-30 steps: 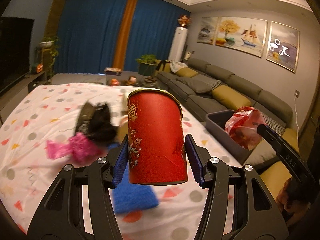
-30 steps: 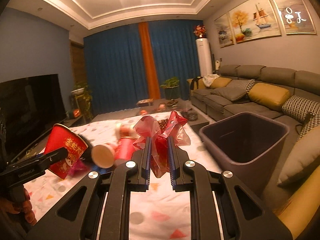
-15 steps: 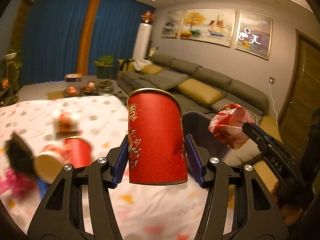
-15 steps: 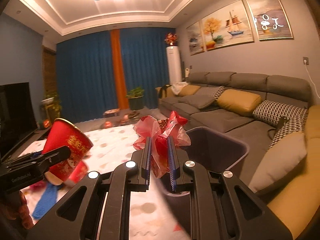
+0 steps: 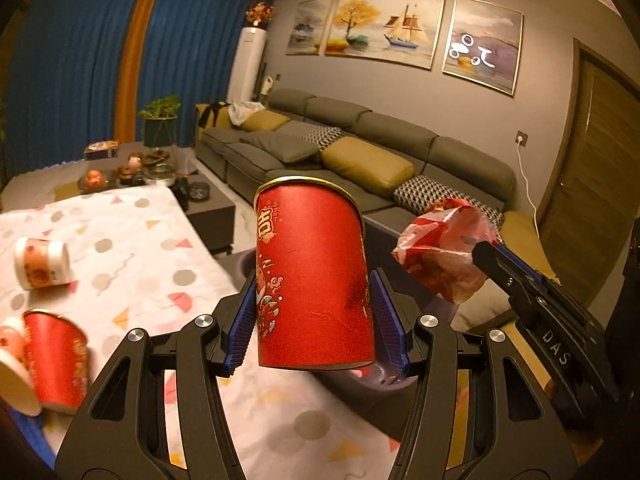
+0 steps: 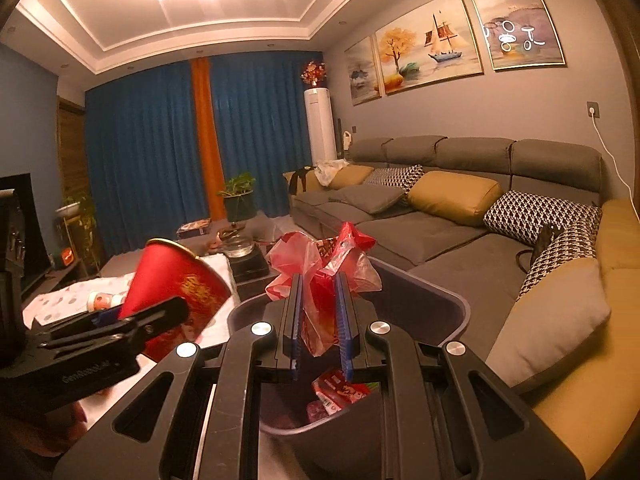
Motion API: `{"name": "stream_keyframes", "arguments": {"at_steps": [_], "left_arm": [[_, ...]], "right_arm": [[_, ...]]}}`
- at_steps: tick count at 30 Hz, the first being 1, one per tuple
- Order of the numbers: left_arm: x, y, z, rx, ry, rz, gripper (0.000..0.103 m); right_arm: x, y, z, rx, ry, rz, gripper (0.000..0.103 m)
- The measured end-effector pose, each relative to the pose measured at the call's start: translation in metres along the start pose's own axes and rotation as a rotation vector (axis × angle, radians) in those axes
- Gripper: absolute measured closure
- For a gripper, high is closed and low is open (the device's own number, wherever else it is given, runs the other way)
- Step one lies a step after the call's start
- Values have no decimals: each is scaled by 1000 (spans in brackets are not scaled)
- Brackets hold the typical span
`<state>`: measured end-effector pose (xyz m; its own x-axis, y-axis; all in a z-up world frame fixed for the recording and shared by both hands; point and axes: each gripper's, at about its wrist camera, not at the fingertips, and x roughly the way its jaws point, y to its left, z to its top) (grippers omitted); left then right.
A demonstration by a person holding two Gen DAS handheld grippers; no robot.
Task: Collect trash
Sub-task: 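Carry the red cup and red cellophane bag over the grey bin, then open both tools to drop the red cup and cellophane bag into the bin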
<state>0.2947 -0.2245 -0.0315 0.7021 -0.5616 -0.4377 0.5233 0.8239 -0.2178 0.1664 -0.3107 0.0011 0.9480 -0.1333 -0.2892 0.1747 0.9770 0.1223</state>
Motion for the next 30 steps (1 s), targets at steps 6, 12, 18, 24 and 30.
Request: {"name": "stream_keyframes", "arguments": {"at_steps": [6, 12, 18, 24, 30], "left_arm": [[22, -11, 3, 9, 6, -23, 49], [36, -12, 1, 7, 20, -41, 48], [46, -12, -2, 16, 28, -54, 48], [54, -13, -2, 8, 35, -55, 47], [60, -12, -4, 13, 50, -72, 45]], "right_arm": [[4, -8, -2, 13, -3, 6, 86], [13, -18, 0, 21, 0, 9, 86], [14, -14, -4, 24, -3, 20, 85], [19, -14, -3, 24, 3, 28, 84], [21, -14, -3, 25, 3, 38, 81]]}}
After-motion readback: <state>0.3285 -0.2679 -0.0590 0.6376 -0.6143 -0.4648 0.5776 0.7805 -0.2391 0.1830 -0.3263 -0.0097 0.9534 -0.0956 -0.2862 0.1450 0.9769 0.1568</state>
